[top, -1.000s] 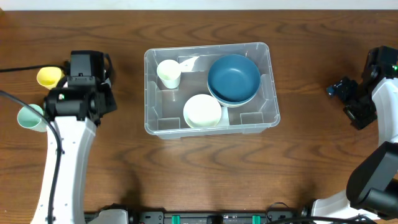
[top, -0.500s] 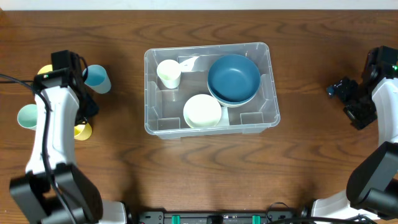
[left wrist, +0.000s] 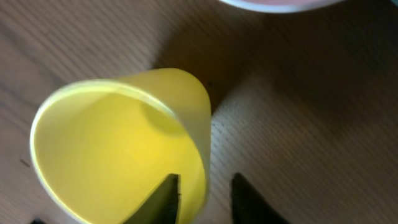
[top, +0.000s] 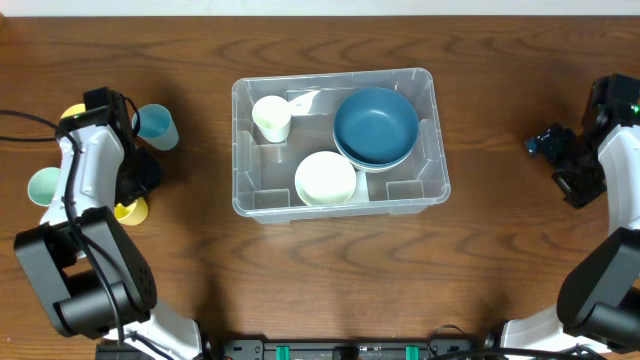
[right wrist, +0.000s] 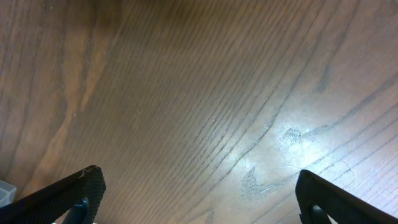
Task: Pack container
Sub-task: 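Move the left gripper to the yellow cup and grip its rim, then lift the yellow cup and carry it over the bin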
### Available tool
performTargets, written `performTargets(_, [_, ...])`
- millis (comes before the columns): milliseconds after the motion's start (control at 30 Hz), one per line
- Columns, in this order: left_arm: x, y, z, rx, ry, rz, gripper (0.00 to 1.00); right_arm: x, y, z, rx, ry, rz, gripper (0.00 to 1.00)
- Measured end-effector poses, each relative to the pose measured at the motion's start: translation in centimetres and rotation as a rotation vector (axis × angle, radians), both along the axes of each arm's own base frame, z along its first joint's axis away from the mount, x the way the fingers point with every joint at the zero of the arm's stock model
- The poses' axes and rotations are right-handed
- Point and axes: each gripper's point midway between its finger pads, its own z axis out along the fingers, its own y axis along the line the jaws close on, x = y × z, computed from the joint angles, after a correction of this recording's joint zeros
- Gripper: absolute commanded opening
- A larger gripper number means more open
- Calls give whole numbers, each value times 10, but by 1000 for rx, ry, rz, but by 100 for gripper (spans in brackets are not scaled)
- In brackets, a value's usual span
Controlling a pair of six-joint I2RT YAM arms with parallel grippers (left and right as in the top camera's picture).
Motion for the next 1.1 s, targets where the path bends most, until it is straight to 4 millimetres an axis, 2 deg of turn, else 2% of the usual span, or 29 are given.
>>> performTargets(67, [0,-1,-2,-6,6,-5,5,0,0,0,0,0,0,99])
performTargets(500, [-5,-8,-3,-45,25,-14,6,0,0,0,0,0,0,99])
performTargets(633, [-3,-14,9,-67,-22,-15,6,0,0,0,0,0,0,99])
performTargets(700, [0,-18,26,-75,-84,-19,6,0,0,0,0,0,0,99])
performTargets(800, [3,-25,66,-80,-228,-31,6,0,0,0,0,0,-1,99])
performTargets(833, [3,-27,74,-82,-256,-34,6,0,0,0,0,0,-2,99])
performTargets(1000, [8,-53,148,-132,-551,-105,6,0,0,0,0,-1,-2,99])
performTargets(1100, [14,-77,194,-171,-747,-194,6,0,0,0,0,-1,-2,99])
